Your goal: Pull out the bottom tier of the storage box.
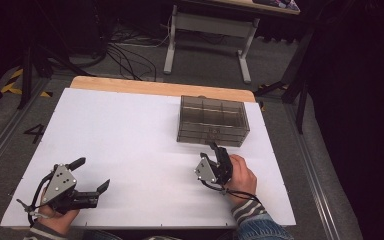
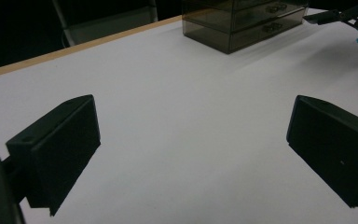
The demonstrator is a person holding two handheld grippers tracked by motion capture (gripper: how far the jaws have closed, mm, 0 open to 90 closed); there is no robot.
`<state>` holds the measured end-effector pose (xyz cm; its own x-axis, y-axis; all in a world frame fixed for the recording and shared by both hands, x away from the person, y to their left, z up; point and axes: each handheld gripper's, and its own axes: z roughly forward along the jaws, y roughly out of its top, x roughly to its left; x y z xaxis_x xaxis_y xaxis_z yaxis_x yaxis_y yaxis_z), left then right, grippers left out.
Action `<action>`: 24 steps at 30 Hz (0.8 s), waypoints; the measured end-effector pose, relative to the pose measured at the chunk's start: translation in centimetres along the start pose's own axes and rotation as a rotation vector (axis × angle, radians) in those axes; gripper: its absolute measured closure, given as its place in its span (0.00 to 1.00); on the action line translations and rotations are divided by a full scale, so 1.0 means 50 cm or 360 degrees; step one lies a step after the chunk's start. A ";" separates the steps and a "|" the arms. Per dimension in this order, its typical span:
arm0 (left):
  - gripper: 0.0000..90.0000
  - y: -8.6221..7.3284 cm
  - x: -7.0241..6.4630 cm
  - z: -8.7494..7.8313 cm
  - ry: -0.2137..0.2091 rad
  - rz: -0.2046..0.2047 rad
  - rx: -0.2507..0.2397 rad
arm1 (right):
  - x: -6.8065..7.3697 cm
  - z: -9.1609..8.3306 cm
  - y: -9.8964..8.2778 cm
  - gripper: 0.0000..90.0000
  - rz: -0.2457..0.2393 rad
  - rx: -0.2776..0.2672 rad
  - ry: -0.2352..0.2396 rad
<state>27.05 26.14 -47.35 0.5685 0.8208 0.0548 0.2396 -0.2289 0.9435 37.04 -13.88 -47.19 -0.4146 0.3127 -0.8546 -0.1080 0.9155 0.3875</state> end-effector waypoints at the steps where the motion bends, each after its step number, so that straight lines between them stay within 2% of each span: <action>1: 0.04 0.000 0.000 0.000 0.0001 0.0000 0.0001 | 0.002 0.001 0.001 0.55 -0.0021 0.0010 -0.0015; 4: 0.04 0.000 0.000 0.001 0.0000 -0.0001 0.0001 | 0.010 0.006 0.005 0.58 -0.0095 0.0042 -0.0058; 9: 0.04 0.000 0.000 0.001 0.0003 -0.0005 0.0001 | 0.021 0.017 0.010 0.60 -0.0164 0.0087 -0.0110; 17: 0.04 -0.001 0.000 0.002 0.0003 -0.0002 0.0010 | 0.035 0.041 0.009 0.63 -0.0273 0.0181 -0.0116; 24: 0.04 -0.001 0.000 0.001 0.0004 -0.0002 0.0009 | 0.043 0.055 0.008 0.64 -0.0303 0.0228 -0.0106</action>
<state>27.10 26.12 -47.41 0.5662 0.8224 0.0547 0.2446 -0.2310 0.9417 38.56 -12.15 -49.83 -0.3383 0.1429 -0.9301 -0.0471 0.9846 0.1684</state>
